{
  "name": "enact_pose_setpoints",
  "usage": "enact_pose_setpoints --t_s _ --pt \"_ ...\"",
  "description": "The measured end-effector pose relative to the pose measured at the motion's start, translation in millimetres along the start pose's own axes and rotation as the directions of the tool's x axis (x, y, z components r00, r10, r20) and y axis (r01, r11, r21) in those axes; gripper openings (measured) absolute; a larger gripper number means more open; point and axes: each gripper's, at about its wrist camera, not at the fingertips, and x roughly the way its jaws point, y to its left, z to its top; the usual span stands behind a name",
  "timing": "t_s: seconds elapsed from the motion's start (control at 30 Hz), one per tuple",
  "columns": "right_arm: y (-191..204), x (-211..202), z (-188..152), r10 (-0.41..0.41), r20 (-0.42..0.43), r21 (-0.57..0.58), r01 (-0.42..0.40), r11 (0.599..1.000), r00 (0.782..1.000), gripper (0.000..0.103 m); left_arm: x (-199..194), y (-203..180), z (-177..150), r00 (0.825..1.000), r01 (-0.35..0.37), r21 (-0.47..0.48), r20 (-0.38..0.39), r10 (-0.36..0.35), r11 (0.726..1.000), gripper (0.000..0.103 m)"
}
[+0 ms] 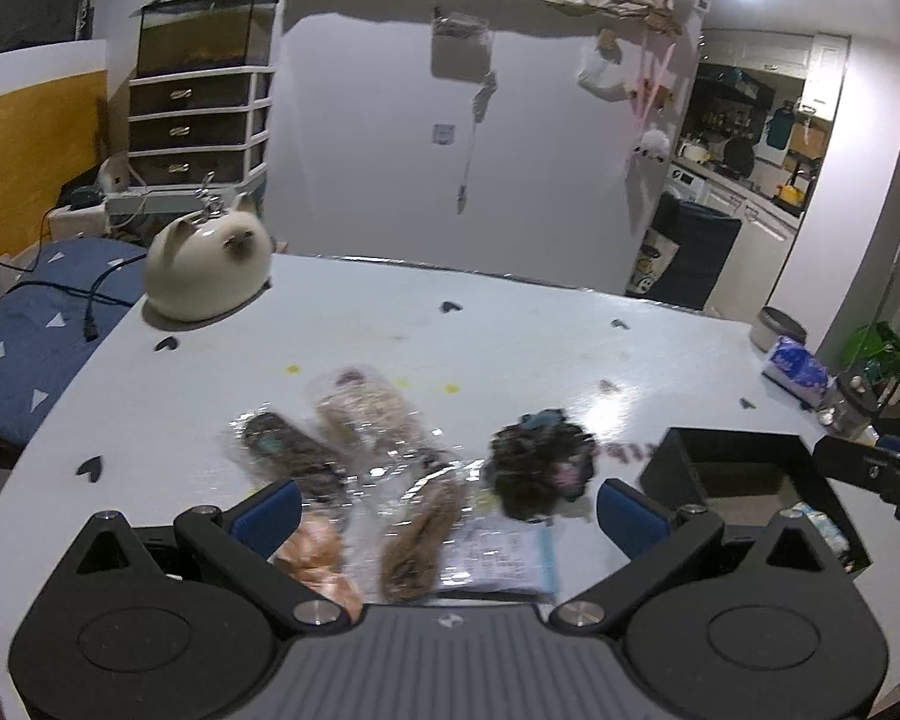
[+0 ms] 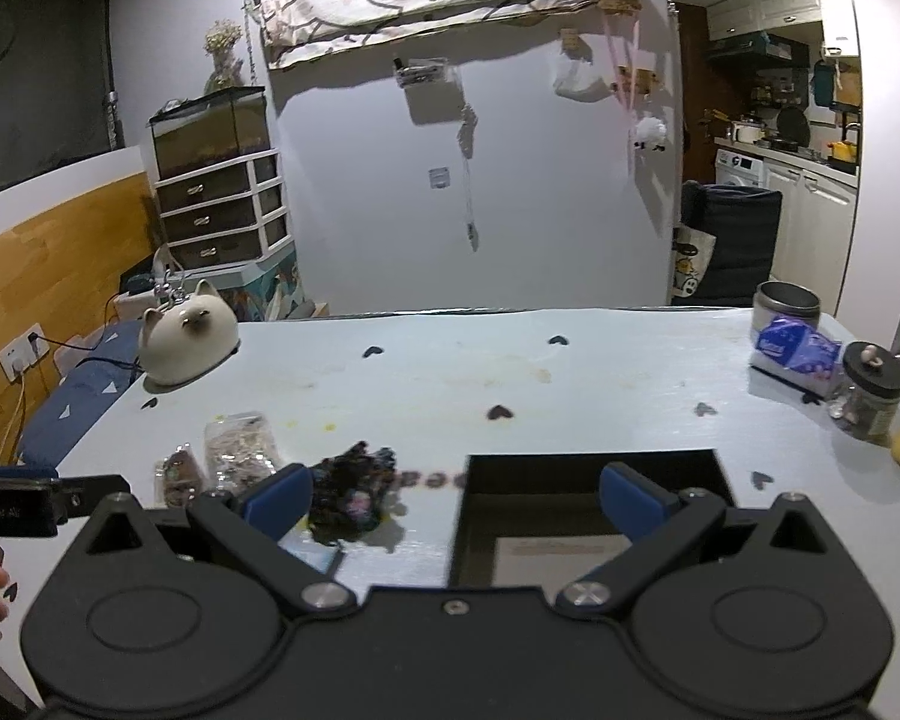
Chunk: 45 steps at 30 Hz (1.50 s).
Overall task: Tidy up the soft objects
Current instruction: 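Lift both open tools away from the box toward the table items, then grasp peach satin bow with left tool while right grasps dark knitted scrunchie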
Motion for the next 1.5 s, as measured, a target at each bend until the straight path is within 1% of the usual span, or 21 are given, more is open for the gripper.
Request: enact_pose_setpoints --t_s 0.13,0.2,0.27,0.4,0.5,0.6,0.73,0.9,0.97,1.03,1.1,1.17,1.2,1.23,1.3,1.37,1.4,1.5 --pt "20 9 0 0.003 -0.008 -0.003 -0.003 1.0 1.0 0.103 6 22 2 0.999 -0.024 0.012 -0.026 0.024 1.0 0.103" --pt "28 14 1 0.001 -0.012 0.0 -0.001 1.0 1.0 0.103 12 30 2 0.997 -0.049 0.04 -0.054 0.052 0.998 0.103" --pt "37 19 0 -0.002 -0.018 0.004 0.002 1.0 1.0 0.103 19 40 1 0.995 -0.06 0.068 -0.081 0.065 0.996 0.103" --pt "51 29 -2 -0.016 -0.029 0.016 0.016 1.0 0.999 0.103 32 61 -4 0.99 -0.033 0.099 -0.135 0.046 0.995 0.103" --pt "61 37 -3 -0.033 -0.038 0.027 0.035 0.999 0.999 0.103 44 73 -7 0.982 0.001 0.108 -0.186 0.019 0.994 0.103" --pt "68 44 -4 -0.05 -0.046 0.033 0.052 0.998 0.998 0.103 60 84 -10 0.967 0.054 0.09 -0.254 -0.029 0.994 0.103" --pt "75 54 -3 -0.071 -0.062 0.032 0.073 0.997 0.996 0.103 79 89 -13 0.941 0.095 0.062 -0.33 -0.069 0.994 0.103" --pt "80 66 0 -0.109 -0.078 0.017 0.11 0.994 0.991 0.103 104 89 -16 0.899 0.13 0.01 -0.422 -0.114 0.991 0.102" --pt "82 72 2 -0.122 -0.086 0.006 0.123 0.992 0.989 0.103 111 91 -16 0.887 0.147 -0.03 -0.438 -0.145 0.989 0.1" --pt "83 78 5 -0.129 -0.094 -0.002 0.129 0.992 0.987 0.103 114 92 -17 0.881 0.161 -0.062 -0.441 -0.172 0.985 0.095" --pt "85 86 8 -0.134 -0.104 -0.013 0.133 0.991 0.985 0.103 119 93 -18 0.873 0.154 -0.071 -0.458 -0.169 0.985 0.084" --pt "87 96 10 -0.132 -0.117 -0.021 0.131 0.991 0.984 0.103 125 96 -21 0.86 0.137 -0.09 -0.483 -0.164 0.986 0.075" --pt "88 102 12 -0.129 -0.125 -0.024 0.127 0.992 0.984 0.103 126 97 -22 0.857 0.129 -0.097 -0.489 -0.16 0.987 0.062" --pt "89 107 13 -0.124 -0.134 -0.023 0.122 0.992 0.983 0.103 125 97 -22 0.864 0.128 -0.089 -0.479 -0.155 0.988 0.059" --pt "88 120 16 -0.093 -0.162 -0.002 0.094 0.996 0.982 0.103 125 94 -23 0.87 0.115 -0.049 -0.478 -0.124 0.992 0.051" --pt "87 136 18 -0.04 -0.203 0.045 0.05 0.998 0.978 0.103 126 95 -23 0.871 0.114 -0.038 -0.476 -0.118 0.993 0.042" --pt "88 143 18 -0.029 -0.219 0.054 0.042 0.998 0.975 0.103 125 97 -23 0.872 0.113 -0.035 -0.476 -0.116 0.993 0.039" --pt "95 164 18 -0.026 -0.258 0.035 0.036 0.999 0.966 0.103 122 105 -23 0.871 0.124 -0.045 -0.474 -0.131 0.991 0.032"
